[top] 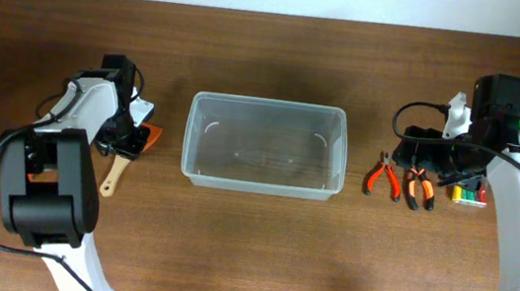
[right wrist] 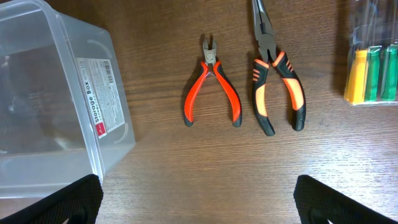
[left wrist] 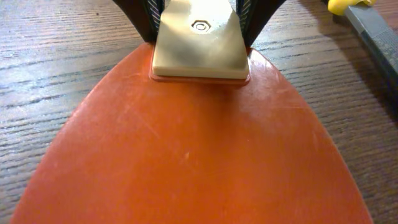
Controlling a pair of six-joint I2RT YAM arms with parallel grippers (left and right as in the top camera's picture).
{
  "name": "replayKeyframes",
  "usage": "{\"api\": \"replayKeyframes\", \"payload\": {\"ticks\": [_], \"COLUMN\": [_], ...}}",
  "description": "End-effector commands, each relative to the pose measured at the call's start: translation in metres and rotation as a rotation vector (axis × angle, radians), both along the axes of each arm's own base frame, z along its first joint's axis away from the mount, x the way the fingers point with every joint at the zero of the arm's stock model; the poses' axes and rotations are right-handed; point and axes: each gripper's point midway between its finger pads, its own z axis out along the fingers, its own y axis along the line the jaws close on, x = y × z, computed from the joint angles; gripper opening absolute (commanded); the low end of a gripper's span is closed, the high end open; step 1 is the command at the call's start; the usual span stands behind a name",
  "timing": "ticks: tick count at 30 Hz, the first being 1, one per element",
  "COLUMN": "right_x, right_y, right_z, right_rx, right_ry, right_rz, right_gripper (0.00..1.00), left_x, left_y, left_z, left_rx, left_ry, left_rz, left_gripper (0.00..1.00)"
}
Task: Pack container
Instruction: 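Grasp the orange scraper by its wooden handle with the left gripper and lift, then lower the scraper into the clear box and open the left gripper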
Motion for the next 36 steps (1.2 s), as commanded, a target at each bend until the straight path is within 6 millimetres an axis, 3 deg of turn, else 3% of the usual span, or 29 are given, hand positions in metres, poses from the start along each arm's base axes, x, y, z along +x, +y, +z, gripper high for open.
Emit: {"api": "replayKeyframes", "payload": {"ticks": [1, 5, 10, 14, 18, 21, 26, 30, 36], "right_x": [0.003, 0.002, 0.001, 0.000, -0.001, -0.001, -0.002, -0.002, -0.003], "right_y": [-0.005, -0.005, -0.005, -0.005, -0.005, -0.005, -0.005, -0.005, -0.005], "right_z": [0.004, 0.004, 0.004, 0.003, 0.003, 0.003, 0.003, 0.003, 0.003], "right_rx": [-0.013, -0.012, -0.012, -0.011, -0.010, -0.010, -0.010, -0.010, -0.009], "right_ry": [-0.011, -0.007, -0.003, 0.004, 0.007, 0.008, 0.011, 0.010, 0.015], "right_rz": [-0.021, -0.021, -0.021, -0.021, -0.021, -0.021, -0.021, -0.021, -0.021], "right_gripper": [0.99, 0.98, 0.99, 0.99, 0.99, 0.99, 0.99, 0.99, 0.99], "left_x": [0.013, 0.047, 0.091, 0.106, 0.101, 0.086, 0.044, 0.029, 0.044], "left_y": [0.003, -0.003, -0.034, -0.077, -0.132, -0.177, -0.245, -0.272, -0.292], "left_z": [0.009, 0.067, 0.157, 0.221, 0.254, 0.249, 0.208, 0.171, 0.100], "left_rx": [0.017, 0.013, -0.004, -0.010, -0.026, -0.043, -0.115, -0.108, -0.110], "left_ry": [0.012, -0.069, -0.263, -0.407, -0.472, -0.434, -0.255, -0.155, -0.119], "left_rz": [-0.004, -0.021, -0.098, -0.230, -0.406, -0.594, -1.029, -1.311, -1.382], "left_gripper": [0.03, 0.02, 0.02, 0.02, 0.02, 0.02, 0.02, 0.02, 0.02]}}
